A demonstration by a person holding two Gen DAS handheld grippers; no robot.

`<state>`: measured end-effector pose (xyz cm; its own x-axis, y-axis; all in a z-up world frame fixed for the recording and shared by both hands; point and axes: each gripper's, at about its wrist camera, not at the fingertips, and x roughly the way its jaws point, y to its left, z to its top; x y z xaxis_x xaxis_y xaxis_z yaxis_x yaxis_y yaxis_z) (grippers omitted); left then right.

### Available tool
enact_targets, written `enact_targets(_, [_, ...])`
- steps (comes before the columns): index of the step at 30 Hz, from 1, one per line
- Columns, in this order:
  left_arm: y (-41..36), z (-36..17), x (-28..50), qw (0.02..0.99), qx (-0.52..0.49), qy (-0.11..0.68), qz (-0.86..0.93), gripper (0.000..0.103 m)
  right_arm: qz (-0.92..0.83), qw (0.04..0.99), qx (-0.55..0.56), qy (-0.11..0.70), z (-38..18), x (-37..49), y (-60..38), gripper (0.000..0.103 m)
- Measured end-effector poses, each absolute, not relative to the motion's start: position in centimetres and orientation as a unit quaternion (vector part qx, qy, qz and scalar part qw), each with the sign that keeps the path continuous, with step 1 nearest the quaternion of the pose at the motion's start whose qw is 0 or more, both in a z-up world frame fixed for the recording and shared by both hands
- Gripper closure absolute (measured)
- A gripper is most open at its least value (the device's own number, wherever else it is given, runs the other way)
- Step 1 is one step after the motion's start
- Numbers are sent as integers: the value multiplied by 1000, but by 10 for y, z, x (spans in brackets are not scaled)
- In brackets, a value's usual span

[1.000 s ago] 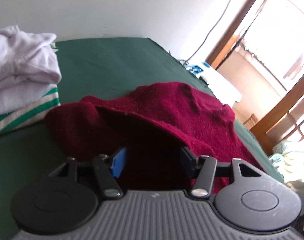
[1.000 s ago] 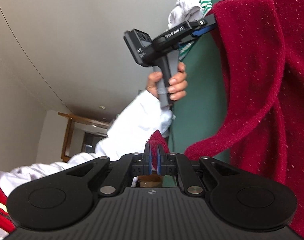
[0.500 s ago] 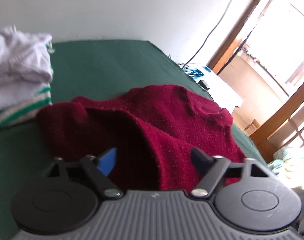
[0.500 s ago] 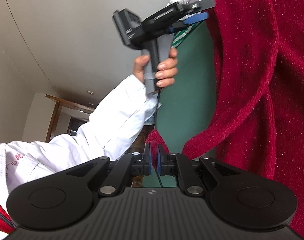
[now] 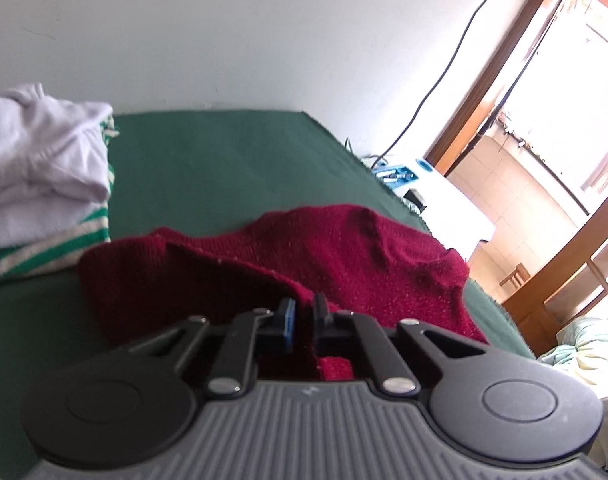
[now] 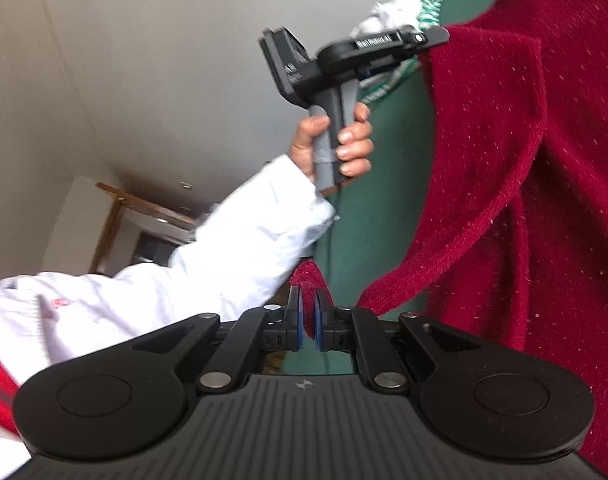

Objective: Fold clothes

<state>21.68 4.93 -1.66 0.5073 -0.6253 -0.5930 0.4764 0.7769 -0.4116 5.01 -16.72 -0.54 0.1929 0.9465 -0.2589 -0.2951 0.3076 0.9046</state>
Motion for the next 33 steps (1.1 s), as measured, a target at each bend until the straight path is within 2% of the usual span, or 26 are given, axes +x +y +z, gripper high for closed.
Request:
enact_targets(7, [62,-15,198,862,-114,381,-313,102,480,669,366,433,7,44,-180,95])
enact_targets(20, [71,-47,164,856,-81,416,-294,102,463,644,341,505,-10,34,-185,95])
enact_targets(26, [68,-43,164,864,-61,407,-292,102,491,634,337,493,1,30,-167,95])
enact_targets(28, [67,-47,167,864,-51,411,-287,102,494,641,308,500,1,25,-160,95])
enact_targets(33, [64,-57,172,859,-46,425,-282,102,427,712,120,545,-22,1,-135,94])
